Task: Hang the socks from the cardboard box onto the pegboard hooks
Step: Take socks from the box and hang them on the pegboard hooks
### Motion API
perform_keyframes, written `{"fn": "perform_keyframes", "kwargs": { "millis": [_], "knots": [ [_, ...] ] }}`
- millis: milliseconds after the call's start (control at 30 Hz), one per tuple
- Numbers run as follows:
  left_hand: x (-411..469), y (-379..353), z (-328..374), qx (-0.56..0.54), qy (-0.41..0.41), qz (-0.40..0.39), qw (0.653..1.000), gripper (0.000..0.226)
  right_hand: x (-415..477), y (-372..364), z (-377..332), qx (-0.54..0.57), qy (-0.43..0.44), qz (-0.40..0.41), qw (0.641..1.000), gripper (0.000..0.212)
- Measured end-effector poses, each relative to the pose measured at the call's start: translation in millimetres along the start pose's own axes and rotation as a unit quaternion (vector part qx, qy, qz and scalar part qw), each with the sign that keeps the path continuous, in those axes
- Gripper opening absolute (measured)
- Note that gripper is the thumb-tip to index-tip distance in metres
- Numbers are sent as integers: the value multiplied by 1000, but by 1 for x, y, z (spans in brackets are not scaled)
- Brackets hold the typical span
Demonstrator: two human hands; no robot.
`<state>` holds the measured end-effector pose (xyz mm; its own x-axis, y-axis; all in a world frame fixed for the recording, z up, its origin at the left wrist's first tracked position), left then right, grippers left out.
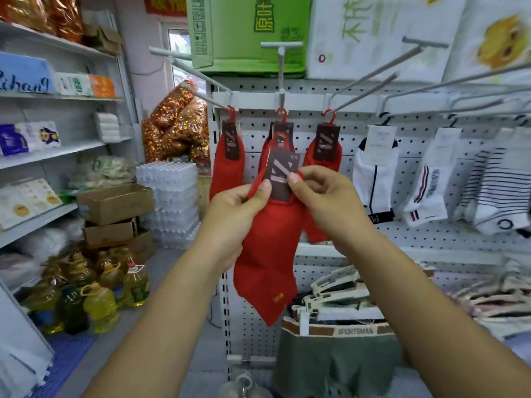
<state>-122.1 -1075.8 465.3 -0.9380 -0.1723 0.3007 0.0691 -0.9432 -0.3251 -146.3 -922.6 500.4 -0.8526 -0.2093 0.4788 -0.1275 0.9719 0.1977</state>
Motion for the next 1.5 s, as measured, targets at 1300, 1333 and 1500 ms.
{"fn": "perform_keyframes", "kwargs": {
  "millis": [1300, 1333, 1500],
  "knots": [
    [40, -42, 40, 317, -241, 35, 917, 44, 65, 103, 30, -216, -22, 160, 963, 47],
    [32, -43, 33, 319, -238, 37, 916, 43, 56, 105, 29, -222, -19, 154, 963, 46],
    [-16, -65, 5, 356, -224, 24, 907, 40, -13, 131, 25, -271, 11, 115, 956, 43]
  ]
}}
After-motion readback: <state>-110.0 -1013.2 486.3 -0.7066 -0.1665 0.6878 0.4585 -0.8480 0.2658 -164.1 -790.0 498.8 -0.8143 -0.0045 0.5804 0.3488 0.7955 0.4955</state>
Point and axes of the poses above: each hand's wrist, its own x-axis towards the middle knuckle, its own y-axis out of the back of the hand, z = x × y, the point moved 6 cm from there along x, towards the middle knuckle, and after that the axes turned 7 degrees about -x, right-handed, at the moved point
